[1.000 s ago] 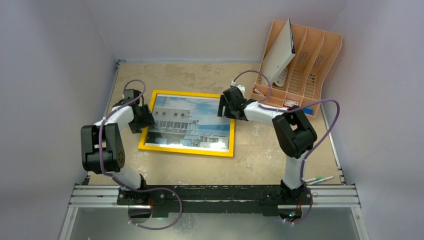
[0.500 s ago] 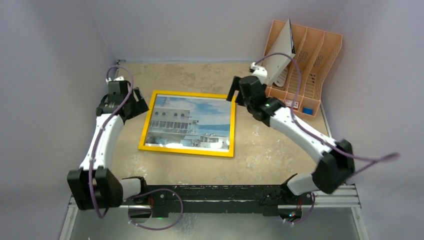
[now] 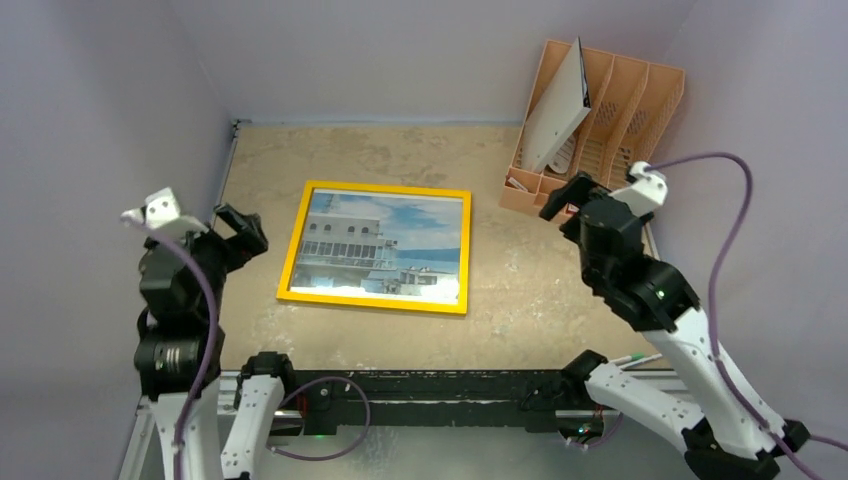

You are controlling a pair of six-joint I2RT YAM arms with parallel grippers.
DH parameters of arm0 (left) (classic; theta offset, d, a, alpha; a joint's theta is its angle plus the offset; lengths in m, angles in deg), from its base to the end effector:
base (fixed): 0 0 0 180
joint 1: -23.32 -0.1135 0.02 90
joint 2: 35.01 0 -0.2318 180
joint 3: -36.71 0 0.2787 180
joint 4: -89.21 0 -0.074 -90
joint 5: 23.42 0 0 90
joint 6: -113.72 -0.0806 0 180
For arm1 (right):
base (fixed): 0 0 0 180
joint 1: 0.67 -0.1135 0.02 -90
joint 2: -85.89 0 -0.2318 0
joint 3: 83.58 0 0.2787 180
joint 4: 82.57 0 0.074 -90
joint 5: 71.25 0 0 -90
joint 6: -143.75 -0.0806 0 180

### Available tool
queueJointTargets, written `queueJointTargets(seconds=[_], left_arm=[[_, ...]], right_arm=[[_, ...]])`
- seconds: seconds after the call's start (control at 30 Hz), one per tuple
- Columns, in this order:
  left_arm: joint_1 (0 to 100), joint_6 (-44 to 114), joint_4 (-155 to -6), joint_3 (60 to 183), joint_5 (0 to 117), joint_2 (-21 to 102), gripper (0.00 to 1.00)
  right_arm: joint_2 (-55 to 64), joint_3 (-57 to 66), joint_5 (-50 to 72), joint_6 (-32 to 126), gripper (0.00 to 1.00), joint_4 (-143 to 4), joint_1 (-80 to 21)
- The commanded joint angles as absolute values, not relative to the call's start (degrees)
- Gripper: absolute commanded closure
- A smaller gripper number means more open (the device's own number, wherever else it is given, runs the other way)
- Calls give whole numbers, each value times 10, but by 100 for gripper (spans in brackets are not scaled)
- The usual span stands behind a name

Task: Put the photo into the frame
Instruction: Reset both arms

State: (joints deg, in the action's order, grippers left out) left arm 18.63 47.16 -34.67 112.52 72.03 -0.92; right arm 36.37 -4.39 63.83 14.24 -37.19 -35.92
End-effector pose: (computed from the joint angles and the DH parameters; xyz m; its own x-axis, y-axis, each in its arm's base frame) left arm 0.1842 0.0228 0.3905 -0.1586 -0.4103 -0.8980 -0.2574 0.8953 -0.3636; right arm 0.2271 0.0906 0.3923 -0.0757 0.4966 -0.8647 0.2557 0.8478 0.4645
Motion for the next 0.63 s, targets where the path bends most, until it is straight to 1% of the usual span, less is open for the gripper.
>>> queueJointTargets(seconds=[0.0, 0.13, 0.23, 0.43, 0.6], left_arm=[[188, 464, -279, 1188, 787, -57, 11], [188, 477, -188, 1244, 838, -64, 10], [188, 491, -142, 1274, 852, -72, 9], [188, 475, -111, 1336, 850, -69, 7], [188, 474, -107, 1347, 847, -61, 5]], right_arm=[[425, -14, 719, 98, 1, -250, -359], [460, 11, 723, 74, 1, -195, -359], [470, 24, 724, 51, 1, -160, -358], [481, 45, 720, 38, 1, -141, -359], [473, 50, 707, 58, 1, -160, -359]])
